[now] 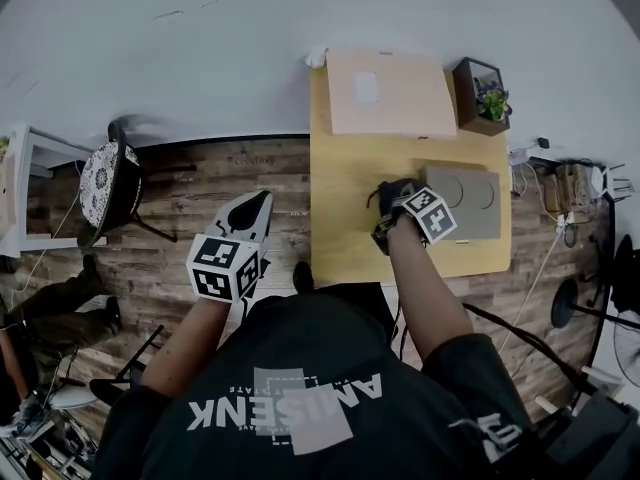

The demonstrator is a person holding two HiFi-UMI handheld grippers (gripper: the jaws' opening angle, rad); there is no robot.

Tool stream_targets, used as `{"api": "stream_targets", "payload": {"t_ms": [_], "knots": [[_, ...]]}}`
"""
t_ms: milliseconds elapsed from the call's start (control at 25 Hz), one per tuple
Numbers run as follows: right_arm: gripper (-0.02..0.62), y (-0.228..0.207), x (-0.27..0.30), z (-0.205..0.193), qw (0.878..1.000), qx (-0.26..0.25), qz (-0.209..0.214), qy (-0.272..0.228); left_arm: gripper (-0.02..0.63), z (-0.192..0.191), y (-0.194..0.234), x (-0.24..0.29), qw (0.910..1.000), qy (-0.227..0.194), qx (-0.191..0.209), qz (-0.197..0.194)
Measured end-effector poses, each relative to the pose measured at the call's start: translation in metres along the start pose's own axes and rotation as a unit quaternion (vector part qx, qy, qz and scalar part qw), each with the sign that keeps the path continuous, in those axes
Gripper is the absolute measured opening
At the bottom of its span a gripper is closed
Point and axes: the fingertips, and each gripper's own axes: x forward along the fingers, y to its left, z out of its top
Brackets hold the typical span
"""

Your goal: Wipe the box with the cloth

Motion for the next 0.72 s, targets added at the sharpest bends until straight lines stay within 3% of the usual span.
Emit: {"api": "stream_targets", "payload": {"t_ms": [280, 560, 720], "knots": [[0.084, 0.019, 0.019, 0.013, 1.000, 0.029, 0.001, -0.004, -0.002, -0.003, 0.006, -0.006, 0.9997, -0.002, -0.012, 0.021], [0.084, 0.031, 0.025, 0.022, 1.000, 0.008, 0.013, -0.006, -0.002, -0.003, 0.009, -0.011, 0.9995, -0.004, -0.018, 0.027], [0.084, 0.050, 0.008, 0.036, 0.999, -0.010, 0.049, -0.021, -0.002, 0.007, 0.004, -0.007, 0.9998, -0.015, -0.010, 0.011]]}}
